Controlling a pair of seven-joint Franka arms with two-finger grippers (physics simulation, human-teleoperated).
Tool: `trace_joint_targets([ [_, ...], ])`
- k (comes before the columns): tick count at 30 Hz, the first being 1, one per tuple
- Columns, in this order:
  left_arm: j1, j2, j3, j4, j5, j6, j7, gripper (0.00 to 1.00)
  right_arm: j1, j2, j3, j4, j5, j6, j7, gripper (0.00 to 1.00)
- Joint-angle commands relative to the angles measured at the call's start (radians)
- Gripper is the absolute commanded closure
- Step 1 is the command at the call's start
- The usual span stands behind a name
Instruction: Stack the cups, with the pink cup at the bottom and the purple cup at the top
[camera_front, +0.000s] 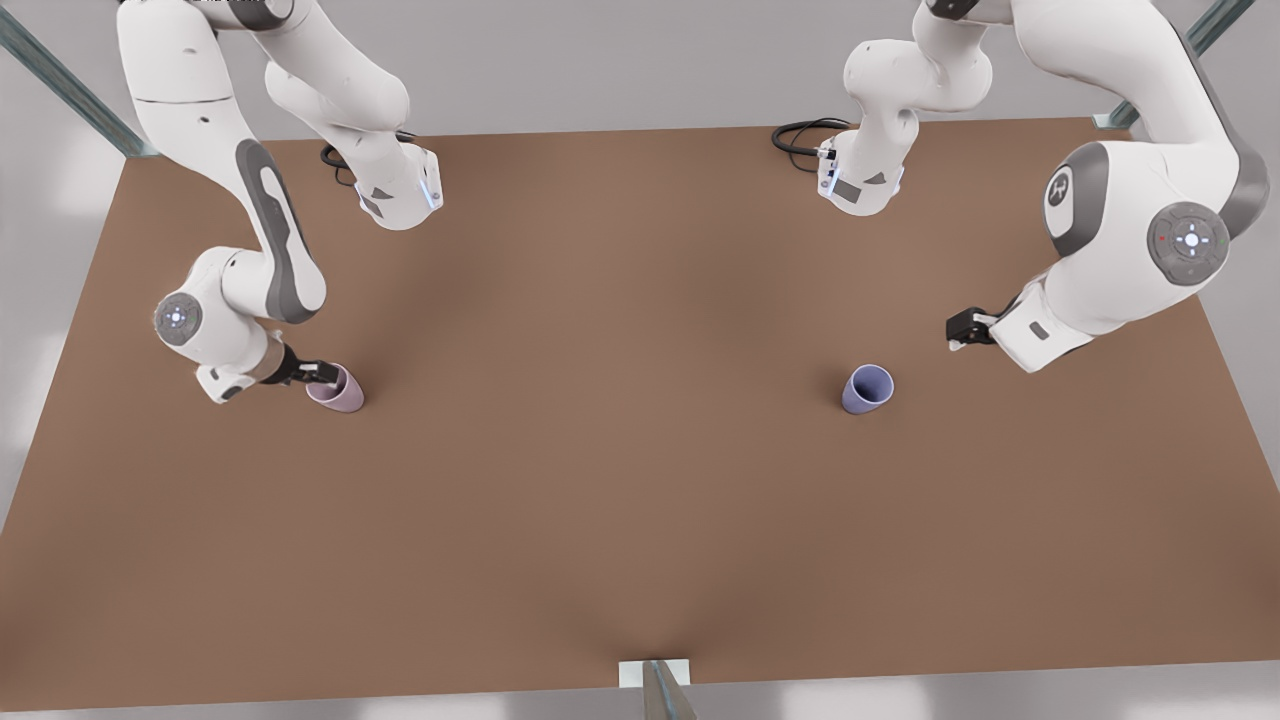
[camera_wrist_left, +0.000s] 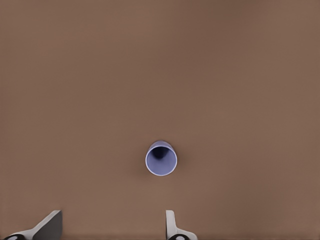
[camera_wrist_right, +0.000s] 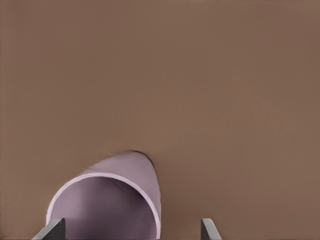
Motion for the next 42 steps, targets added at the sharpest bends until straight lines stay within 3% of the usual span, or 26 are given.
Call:
trace_joint_targets([
  [1,0.0,0.0,0.001,0.0,0.001,-0.008,-0.002,0.0,-0.011,0.017,0.0,0.001,0.002,0.021,-0.128,0.0],
  [9,0.0,0.003,0.001,0.001,0.001,-0.009,-0.002,0.0,-0.042,0.07,-0.004,0.001,0.001,0.083,-0.166,0.01],
  [11,0.0,0.007,0.0,0.001,0.001,-0.009,0.0,0.0,-0.034,0.096,-0.004,0.004,0.001,0.099,-0.165,0.23],
  [13,0.002,0.008,0.001,0.003,0.001,-0.009,-0.003,0.0,-0.032,0.125,-0.003,0.005,0.001,0.127,-0.163,0.37],
  [15,0.0,0.007,0.0,0.003,0.001,-0.009,-0.005,0.0,-0.031,0.125,0.0,0.009,0.001,0.127,-0.156,0.67],
  [18,0.0,0.007,0.0,0.003,0.001,-0.011,-0.006,0.0,-0.031,0.125,0.002,0.015,0.001,0.126,-0.154,0.79],
  [22,0.0,0.007,0.0,0.003,0.001,-0.011,-0.005,0.0,-0.028,0.125,0.004,0.039,0.001,0.116,-0.15,0.79],
  [26,0.0,0.002,0.0,0.003,0.002,-0.011,0.003,0.0,0.084,0.148,0.007,0.151,0.001,0.096,-0.018,0.79],
  [28,0.0,-0.003,0.0,0.0,0.004,-0.011,-0.003,0.0,0.207,0.191,0.007,0.386,0.001,-0.16,0.172,0.79],
  [30,0.0,-0.033,-0.002,-0.043,0.004,0.006,-0.005,0.0,0.322,0.214,0.007,0.538,0.001,-0.295,0.33,0.79],
  [33,0.0,-0.067,-0.002,-0.098,0.004,0.021,-0.005,0.0,0.514,0.378,0.007,0.929,0.005,-0.522,0.6,0.79],
  [36,0.0,-0.066,-0.002,-0.098,0.004,0.02,0.003,0.0,0.688,0.66,0.025,1.377,0.039,-0.597,0.973,0.79],
  [37,0.0,-0.067,-0.002,-0.097,-0.001,0.02,0.004,0.0,0.738,0.723,0.028,1.447,0.041,-0.565,1.064,0.79],
  [39,-0.003,-0.064,-0.002,-0.089,-0.001,0.018,0.004,0.0,0.753,0.787,0.137,1.469,0.042,-0.422,1.105,0.79],
  [41,-0.006,-0.064,-0.002,-0.088,-0.001,0.017,0.004,0.0,0.757,0.855,0.267,1.547,0.044,-0.408,1.113,0.79],
  [42,-0.006,-0.064,-0.002,-0.088,0.001,0.009,0.004,0.0,0.782,0.873,0.287,1.564,0.048,-0.405,1.124,0.79],
])
